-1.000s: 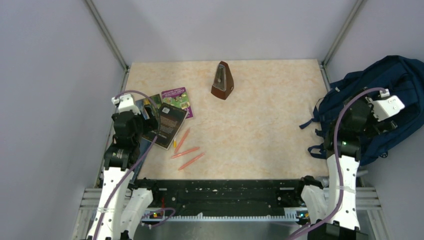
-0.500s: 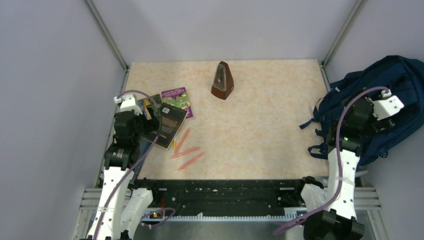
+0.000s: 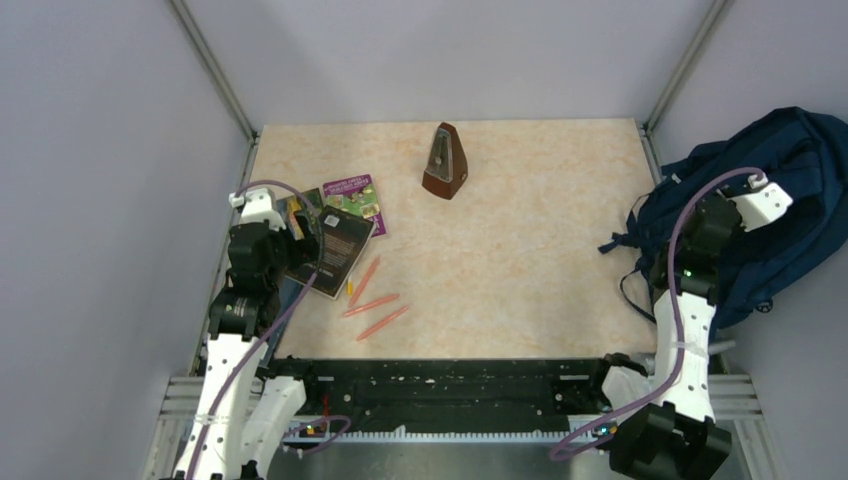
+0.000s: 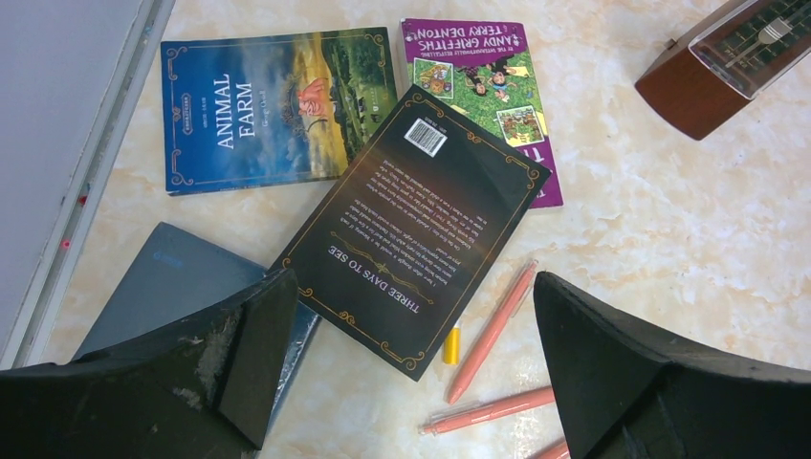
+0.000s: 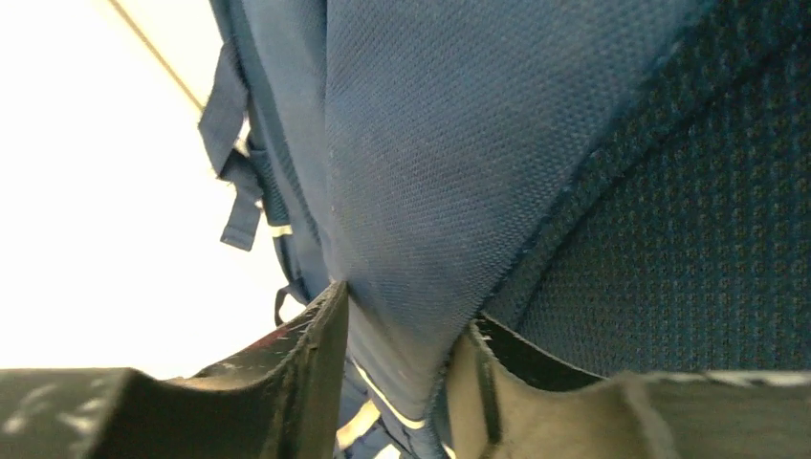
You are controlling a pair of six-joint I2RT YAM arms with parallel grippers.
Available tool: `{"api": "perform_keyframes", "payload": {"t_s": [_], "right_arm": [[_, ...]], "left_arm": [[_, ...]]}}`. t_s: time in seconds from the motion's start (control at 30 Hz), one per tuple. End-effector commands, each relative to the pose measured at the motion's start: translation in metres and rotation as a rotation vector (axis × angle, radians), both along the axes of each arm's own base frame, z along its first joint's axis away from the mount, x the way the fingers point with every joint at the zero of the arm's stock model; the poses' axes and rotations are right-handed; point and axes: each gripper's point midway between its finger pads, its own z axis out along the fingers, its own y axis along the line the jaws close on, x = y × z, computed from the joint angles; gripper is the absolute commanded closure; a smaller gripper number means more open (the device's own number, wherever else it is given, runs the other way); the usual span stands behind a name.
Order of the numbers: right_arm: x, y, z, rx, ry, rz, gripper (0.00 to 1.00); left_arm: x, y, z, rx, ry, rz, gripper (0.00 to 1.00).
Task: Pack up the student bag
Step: Move the student bag to the center of the board.
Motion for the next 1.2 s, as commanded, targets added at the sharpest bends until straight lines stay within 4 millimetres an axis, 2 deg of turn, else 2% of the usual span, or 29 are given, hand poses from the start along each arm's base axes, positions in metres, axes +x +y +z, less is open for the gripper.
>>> {"api": "perform_keyframes", "payload": {"t_s": [0.0,0.13,0.4,0.67,0.8,0.83,1.0,1.17], "right_arm": [[0.018,0.013,0.022,-0.034,-0.071,0.133,0.71],[0.028,0.031,0.031,-0.046,-0.102,0.252,1.0],[0.047,0.097,0.058,-0.099,-0.211,0.582,1.0],[0.064,0.186,0.064,-0.163,-0.195,0.825,1.0],[0.069,0.236,0.06,-0.159,-0.203,0.967,1.0],[0.071,0.24,0.058,-0.164,-0.196,0.972,1.0],[0.075,0.294,0.049,-0.19,-0.171,1.075,1.0],[0.071,0.341,0.045,-0.213,-0.168,1.158,1.0]], "left_arm": [[0.003,0.0,0.013,0.003,-0.061,-0.008,0.02],[0.002,-0.002,0.016,-0.001,-0.072,-0.017,0.02],[0.0,-0.009,0.02,-0.02,-0.091,-0.058,0.03],[-0.001,-0.019,0.026,-0.048,-0.118,-0.101,0.03],[0.001,-0.04,0.034,-0.103,-0.134,-0.203,0.04],[0.001,-0.045,0.036,-0.115,-0.137,-0.227,0.05],[0.004,-0.066,0.046,-0.173,-0.15,-0.325,0.09],[0.003,-0.091,0.065,-0.21,-0.185,-0.425,0.1]]}}
